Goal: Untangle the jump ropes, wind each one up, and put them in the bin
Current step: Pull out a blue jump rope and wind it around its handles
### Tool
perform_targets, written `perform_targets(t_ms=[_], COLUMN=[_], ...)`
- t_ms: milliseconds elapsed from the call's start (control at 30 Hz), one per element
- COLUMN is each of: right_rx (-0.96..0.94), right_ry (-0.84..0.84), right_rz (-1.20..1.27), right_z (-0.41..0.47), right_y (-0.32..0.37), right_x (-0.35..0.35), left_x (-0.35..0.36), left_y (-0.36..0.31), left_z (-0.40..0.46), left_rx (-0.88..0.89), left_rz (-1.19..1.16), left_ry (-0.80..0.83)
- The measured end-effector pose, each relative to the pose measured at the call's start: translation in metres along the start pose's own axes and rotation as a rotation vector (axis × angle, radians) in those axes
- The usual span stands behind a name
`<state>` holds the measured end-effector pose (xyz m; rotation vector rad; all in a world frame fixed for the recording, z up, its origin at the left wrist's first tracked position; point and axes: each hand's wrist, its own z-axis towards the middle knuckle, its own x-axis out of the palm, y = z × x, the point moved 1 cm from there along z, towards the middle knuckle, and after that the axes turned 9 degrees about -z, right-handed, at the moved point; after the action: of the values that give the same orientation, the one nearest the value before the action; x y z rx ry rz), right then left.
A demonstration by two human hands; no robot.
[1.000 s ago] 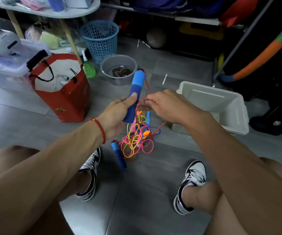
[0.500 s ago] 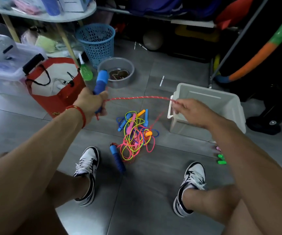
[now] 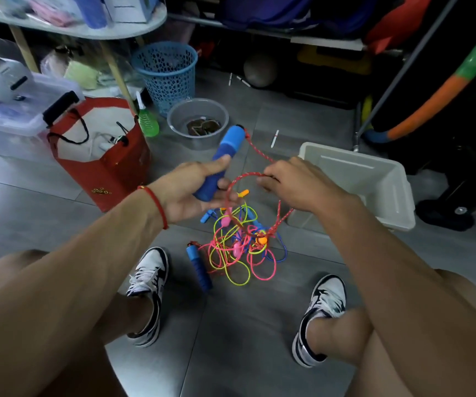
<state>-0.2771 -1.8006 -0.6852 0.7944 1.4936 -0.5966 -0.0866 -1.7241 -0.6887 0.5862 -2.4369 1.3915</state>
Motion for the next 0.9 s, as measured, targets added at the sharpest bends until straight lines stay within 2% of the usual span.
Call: perform_targets(t_ms=[100,200,233,300,433,500,567,700,833,900], right_rx=[-0.015,-0.033,-0.032,0.008,0.180,0.259,0.270,0.219,0.244,0.263], right_ry=[-0.004,-0.017,-0.015,0.040,0.299,0.307,0.200,-0.017,-0.140,-0.159], right_rz=[0.014,0.006,0.007,0.015,0.000,0.046,0.144,0.394,0.549,0.583], right_z=[-0.005,-0.008,-0.008,-0.009,-0.019,-0.023,-0.021,-0.014,-0.014,-0.016], right_y=[-0.005,-0.003,-0.005,-0.021,-0.071,-0.082,-0.080,-0.067,-0.063,-0.066], right_x=[-0.001,0.001,0.003,0.014,0.047,0.052,0.045,0.027,0.015,0.012], left_x=[-0.010,-0.010,-0.010,-0.013,-0.037,-0.054,-0.067,-0.072,-0.038,-0.030], left_y=[-0.011,-0.001,0.002,-0.004,-0.035,-0.038,-0.030,0.001,0.051,0.077], left_z=[-0.004,-0.006,-0.005,-0.001,0.000,0.004,0.010,0.017,-0.007,-0.031], left_rx=[0.005,-0.006,0.033,0.199,0.433,0.447,0.355,0.050,-0.104,-0.228], left_rz=[0.021,0.258,0.331,0.357,0.171,0.195,0.340,0.607,0.742,0.729], left_ry=[0.005,0.128,0.116,-0.013,-0.294,-0.458,-0.556,-0.417,-0.151,0.021])
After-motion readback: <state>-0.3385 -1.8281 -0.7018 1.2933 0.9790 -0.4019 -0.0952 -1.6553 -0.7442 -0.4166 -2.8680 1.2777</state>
